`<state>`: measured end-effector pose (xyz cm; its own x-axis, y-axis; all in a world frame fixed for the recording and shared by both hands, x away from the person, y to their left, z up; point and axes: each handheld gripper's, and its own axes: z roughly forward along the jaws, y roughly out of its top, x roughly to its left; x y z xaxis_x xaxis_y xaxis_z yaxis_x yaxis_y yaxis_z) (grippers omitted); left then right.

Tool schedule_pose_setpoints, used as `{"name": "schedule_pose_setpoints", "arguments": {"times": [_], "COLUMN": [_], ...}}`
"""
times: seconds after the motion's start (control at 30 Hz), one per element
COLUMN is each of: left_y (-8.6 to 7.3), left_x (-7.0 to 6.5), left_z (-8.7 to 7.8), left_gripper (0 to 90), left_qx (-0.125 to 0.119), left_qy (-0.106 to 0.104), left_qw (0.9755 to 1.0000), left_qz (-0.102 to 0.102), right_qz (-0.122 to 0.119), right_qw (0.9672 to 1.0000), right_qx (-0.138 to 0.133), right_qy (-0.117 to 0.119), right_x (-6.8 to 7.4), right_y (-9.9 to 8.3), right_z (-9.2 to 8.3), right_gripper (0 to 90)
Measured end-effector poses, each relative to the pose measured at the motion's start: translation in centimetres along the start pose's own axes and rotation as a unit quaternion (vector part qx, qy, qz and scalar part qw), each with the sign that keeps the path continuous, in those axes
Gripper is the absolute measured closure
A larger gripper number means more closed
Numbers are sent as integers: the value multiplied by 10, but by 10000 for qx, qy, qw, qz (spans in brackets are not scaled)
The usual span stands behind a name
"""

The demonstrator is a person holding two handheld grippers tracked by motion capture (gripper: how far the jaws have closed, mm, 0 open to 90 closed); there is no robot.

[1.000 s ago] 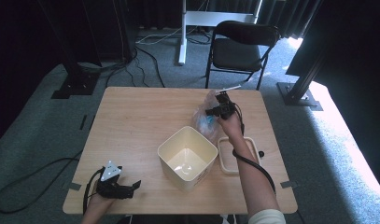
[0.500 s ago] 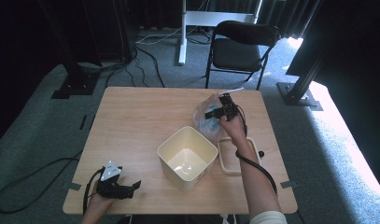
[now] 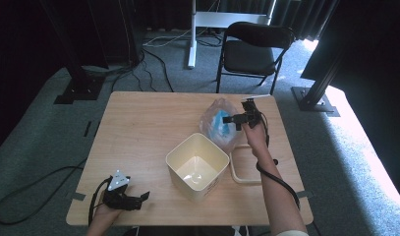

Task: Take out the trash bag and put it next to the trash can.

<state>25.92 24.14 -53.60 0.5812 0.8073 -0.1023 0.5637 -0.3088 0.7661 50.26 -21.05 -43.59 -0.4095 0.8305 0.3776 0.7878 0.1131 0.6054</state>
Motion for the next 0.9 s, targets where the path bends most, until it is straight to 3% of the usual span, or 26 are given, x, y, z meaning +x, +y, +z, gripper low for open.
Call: {"name": "schedule_pose_setpoints", "arguments": {"times": [0.2,0.63,0.9], "left_y": [-1,-3,-4], "left_x": [1,1,2], "left_z": [1,4,5], "left_gripper": [0,0,0], "left_qx": [11,83,100], "left_qy": [-19,-89,-113], "left_qw": [10000,9999,9999], "left_qz": [-33,-43,-53], "right_qz": [48,-21,-40], "right_qw": [9993,9984,9983], "right_qx": [-336,-554,-572], "right_qy": [165,75,104], "right_x": [-4,-14,-17], "right_y": [-7,-20,-33], "right_z": [-15,-47,-55], "right_gripper": [114,128,127]}}
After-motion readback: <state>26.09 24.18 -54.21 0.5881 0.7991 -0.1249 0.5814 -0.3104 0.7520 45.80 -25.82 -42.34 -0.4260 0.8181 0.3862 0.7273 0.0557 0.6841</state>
